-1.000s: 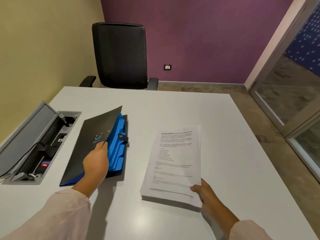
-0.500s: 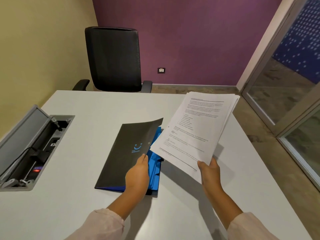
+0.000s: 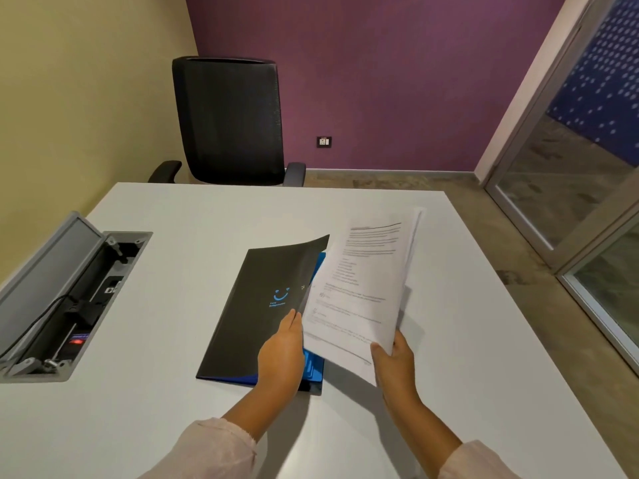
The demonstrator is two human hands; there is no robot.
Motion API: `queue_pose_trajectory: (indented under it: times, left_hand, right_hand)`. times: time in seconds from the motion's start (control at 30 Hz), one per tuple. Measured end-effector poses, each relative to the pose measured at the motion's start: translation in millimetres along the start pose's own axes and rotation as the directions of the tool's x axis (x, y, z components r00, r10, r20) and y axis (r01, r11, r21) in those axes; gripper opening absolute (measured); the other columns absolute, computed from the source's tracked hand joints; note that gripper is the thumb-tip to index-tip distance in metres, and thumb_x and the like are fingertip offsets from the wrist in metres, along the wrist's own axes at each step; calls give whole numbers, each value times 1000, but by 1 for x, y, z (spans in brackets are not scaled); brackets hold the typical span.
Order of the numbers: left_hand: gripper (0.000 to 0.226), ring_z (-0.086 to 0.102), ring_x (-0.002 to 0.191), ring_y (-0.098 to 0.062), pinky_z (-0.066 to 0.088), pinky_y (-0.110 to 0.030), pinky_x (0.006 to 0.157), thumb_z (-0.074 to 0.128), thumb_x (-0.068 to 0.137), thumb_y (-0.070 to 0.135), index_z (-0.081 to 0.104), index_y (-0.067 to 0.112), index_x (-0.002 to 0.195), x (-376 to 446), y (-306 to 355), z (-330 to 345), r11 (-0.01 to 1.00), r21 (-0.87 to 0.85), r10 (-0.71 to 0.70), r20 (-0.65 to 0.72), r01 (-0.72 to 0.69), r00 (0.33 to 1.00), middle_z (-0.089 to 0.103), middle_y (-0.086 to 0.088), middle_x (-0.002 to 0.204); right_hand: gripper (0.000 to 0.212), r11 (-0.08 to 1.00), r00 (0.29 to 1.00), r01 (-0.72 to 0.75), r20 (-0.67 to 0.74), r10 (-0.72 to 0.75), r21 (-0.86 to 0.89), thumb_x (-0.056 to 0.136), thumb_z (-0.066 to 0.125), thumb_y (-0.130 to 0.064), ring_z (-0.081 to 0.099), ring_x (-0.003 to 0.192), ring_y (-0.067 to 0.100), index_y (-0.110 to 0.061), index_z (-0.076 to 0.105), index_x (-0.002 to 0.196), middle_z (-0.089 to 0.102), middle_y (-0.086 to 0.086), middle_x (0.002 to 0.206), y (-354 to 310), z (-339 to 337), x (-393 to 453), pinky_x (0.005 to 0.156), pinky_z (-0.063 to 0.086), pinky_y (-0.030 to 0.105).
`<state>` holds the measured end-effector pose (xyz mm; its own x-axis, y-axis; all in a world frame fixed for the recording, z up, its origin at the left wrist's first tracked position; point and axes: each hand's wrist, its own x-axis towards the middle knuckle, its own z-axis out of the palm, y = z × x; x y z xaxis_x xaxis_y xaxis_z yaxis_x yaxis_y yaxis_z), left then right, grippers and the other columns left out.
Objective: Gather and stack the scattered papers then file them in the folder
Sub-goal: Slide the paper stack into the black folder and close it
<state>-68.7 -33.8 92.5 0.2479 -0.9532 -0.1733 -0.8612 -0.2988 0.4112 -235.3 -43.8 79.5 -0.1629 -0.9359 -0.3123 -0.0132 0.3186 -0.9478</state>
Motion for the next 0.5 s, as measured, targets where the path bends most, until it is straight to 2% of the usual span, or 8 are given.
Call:
queue_pose_trajectory:
  times: [0.1, 0.27, 0.4, 0.5]
  left_hand:
    - [62, 61, 110, -21, 48, -27, 92, 49, 92, 10, 18, 14, 146, 1, 0, 0, 1000, 3, 9, 1, -9, 1000, 41, 0, 146]
    - [65, 58, 115, -20, 46, -26, 97, 49, 92, 10, 15, 15, 147, -2, 1, -2, 1000, -8, 11, 30, -10, 999, 33, 3, 151]
    - [67, 60, 113, -20, 47, -26, 95, 51, 91, 8, 14, 15, 147, -4, 2, -4, 999, 33, 13, 61, -15, 998, 31, 3, 152]
    - [65, 62, 107, -20, 49, -25, 88, 50, 91, 12, 16, 15, 147, -8, 4, -4, 999, 12, 39, 68, -40, 997, 39, 1, 147]
  right_hand:
    - [43, 998, 997, -37, 70, 40, -45, 89, 50, 1, 59, 99, 24, -26, 47, 122, 61, 3, 106, 6, 2, -9, 85, 50, 33]
    - [48, 981, 982, -106, 137, 129, -160, 86, 45, 6, 60, 103, 26, -15, 49, 129, 62, 7, 113, 9, 4, -9, 89, 51, 34]
    - [49, 977, 969, -152, 174, 177, -150, 85, 44, 7, 61, 102, 27, -11, 48, 130, 62, 9, 113, 3, 4, -1, 84, 52, 32]
    - [49, 972, 956, -173, 210, 204, -156, 87, 47, 6, 58, 101, 26, -13, 45, 132, 60, 9, 115, -3, 9, 4, 83, 52, 31]
